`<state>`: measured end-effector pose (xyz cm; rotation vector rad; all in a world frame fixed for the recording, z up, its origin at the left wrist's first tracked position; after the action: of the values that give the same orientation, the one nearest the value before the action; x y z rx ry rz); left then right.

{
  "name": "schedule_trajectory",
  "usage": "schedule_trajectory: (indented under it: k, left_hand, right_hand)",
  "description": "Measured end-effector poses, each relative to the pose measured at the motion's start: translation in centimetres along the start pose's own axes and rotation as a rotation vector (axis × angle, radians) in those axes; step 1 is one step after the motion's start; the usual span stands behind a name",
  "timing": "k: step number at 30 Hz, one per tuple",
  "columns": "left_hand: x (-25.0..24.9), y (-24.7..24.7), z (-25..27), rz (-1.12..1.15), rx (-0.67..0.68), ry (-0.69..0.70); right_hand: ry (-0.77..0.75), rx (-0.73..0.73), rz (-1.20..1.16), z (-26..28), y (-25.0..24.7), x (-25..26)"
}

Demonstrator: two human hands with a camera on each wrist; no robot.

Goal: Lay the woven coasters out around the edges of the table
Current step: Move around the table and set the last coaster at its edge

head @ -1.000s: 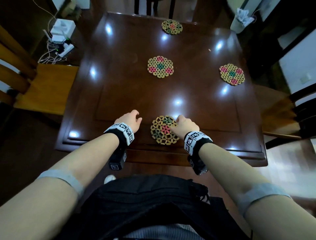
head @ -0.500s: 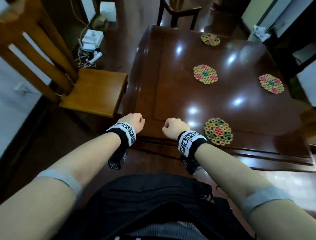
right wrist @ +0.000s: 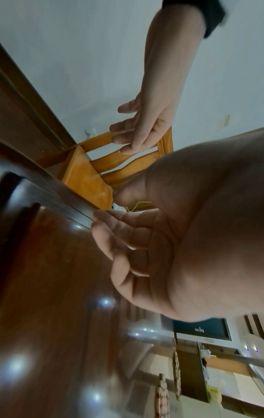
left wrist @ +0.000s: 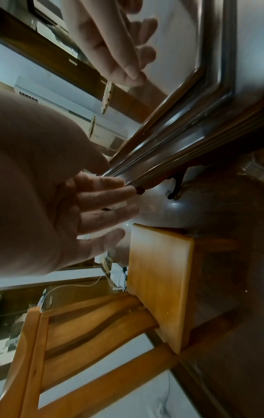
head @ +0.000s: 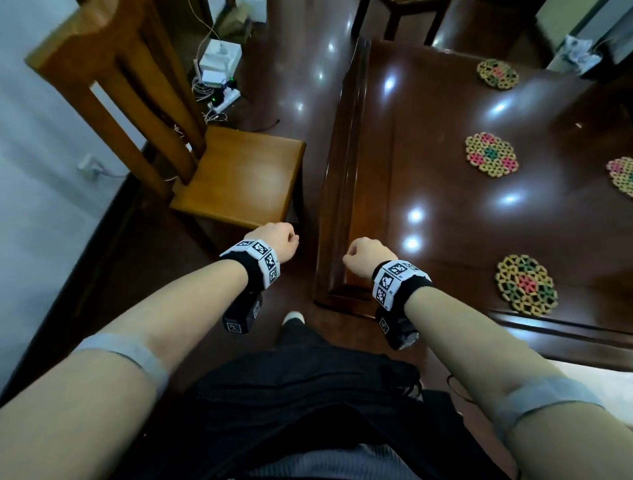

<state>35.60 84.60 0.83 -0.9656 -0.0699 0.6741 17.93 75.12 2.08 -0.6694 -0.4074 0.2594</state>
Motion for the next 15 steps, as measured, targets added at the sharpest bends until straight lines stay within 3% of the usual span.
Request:
schedule_trajectory:
  k: [3,9,15]
  left_hand:
    - [1.0,-2.5,-3.3,-0.013,0.002,0.062]
    - [2.2,-7.1,-9.8,-0.029,0.145,0.226]
    - [-1.4,-10.5,-15.4,-0.064,0.188,0.333]
  right_hand:
    - [-0.012,-0.024,-0.038,-3.2,-1.8,2.2]
    - [-0.026,-0.065,-0.075,-6.9,-4.9,6.4]
    - [0.110,-0.071,-0.234,-8.0,-7.7,3.6]
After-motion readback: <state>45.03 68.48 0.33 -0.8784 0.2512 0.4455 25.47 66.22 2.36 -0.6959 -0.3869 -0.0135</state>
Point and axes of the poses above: each hand's wrist, its own z-axis away from the middle knuckle, its own y-axis out of the palm, x = y × z, the point moved 2 cm from there along -z, towards the middle knuckle, and after that the axes turned 10 degrees about x, right-handed, at the moved point
